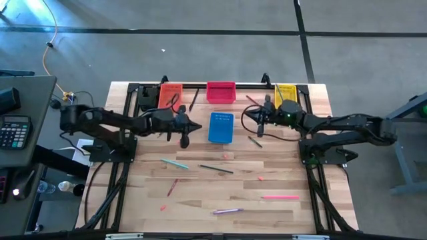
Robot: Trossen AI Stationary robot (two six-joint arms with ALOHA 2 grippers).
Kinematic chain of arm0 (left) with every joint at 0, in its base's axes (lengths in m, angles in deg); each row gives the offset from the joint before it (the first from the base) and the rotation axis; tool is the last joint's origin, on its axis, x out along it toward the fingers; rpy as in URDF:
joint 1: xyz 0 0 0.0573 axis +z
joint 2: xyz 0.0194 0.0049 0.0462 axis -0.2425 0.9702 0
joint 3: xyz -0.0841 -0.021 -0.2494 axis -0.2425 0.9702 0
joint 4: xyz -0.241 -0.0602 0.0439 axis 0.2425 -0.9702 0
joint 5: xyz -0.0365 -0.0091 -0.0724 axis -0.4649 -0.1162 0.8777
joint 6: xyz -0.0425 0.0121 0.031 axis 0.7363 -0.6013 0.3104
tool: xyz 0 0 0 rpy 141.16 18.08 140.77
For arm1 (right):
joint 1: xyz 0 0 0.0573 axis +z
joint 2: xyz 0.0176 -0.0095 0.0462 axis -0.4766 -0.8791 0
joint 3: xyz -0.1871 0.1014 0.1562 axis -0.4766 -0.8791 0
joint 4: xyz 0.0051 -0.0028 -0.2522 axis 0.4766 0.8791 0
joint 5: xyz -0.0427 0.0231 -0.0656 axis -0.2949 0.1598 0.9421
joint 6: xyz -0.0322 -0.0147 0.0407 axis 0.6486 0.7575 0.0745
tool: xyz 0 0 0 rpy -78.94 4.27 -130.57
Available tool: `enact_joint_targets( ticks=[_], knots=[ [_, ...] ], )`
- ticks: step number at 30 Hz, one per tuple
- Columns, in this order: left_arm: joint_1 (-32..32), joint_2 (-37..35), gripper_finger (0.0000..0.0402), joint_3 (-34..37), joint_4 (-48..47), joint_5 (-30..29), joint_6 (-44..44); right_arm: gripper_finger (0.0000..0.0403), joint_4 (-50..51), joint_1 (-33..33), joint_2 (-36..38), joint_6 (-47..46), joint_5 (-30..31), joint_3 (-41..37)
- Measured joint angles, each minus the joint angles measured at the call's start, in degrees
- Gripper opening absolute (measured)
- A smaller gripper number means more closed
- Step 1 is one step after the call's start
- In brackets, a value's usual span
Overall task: Sort crayons/erasers/pens/pencils in bins
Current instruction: Put the orange eraser into the red bin
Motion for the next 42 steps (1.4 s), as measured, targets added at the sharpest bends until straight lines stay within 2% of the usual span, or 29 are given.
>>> enact_joint_targets(
  ticks=[3,9,13,16,20,27,32,38,42],
  knots=[
    [-1.81,-3.23,0.0,-2.74,-12.42,0.02,0.53,0.0,-0.01,1.63,0.0,0.88,-0.01,0.0],
    [-7.34,-7.14,0.0,-9.84,-43.31,-0.08,6.6,0.0,0.32,4.19,0.0,3.0,-0.17,0.02],
    [-10.47,-7.36,0.0004,-12.32,-55.91,-4.72,12.81,0.0,0.56,5.64,0.0,3.01,-0.17,0.02],
    [-11.02,-7.35,0.0015,-12.64,-60.9,-6.75,14.91,0.0,0.58,6.73,0.0,3.42,-0.23,0.04],
    [-9.95,-6.19,0.0043,-12.56,-62.36,-10.47,16.46,0.0,0.58,7.79,0.0,5.1,-0.39,0.07],
    [-7.14,-0.93,0.0109,-12.55,-57.13,-9.25,13.72,0.0,1.56,8.17,-0.02,8.57,-0.37,0.07],
    [-6.45,4.55,0.0141,-12.53,-56.31,-10.45,11.5,0.0,1.61,8.17,-0.02,8.49,-0.37,0.07],
    [-6.37,8.36,0.0148,-12.61,-55.3,-12.61,11.85,0.0,3.29,8.17,-0.02,7.6,-0.37,0.07],
    [-6.37,8.78,0.0125,-12.7,-55.02,-11.68,9.06,0.0,3.33,8.17,-0.02,7.48,-0.35,0.07]
  ],
)
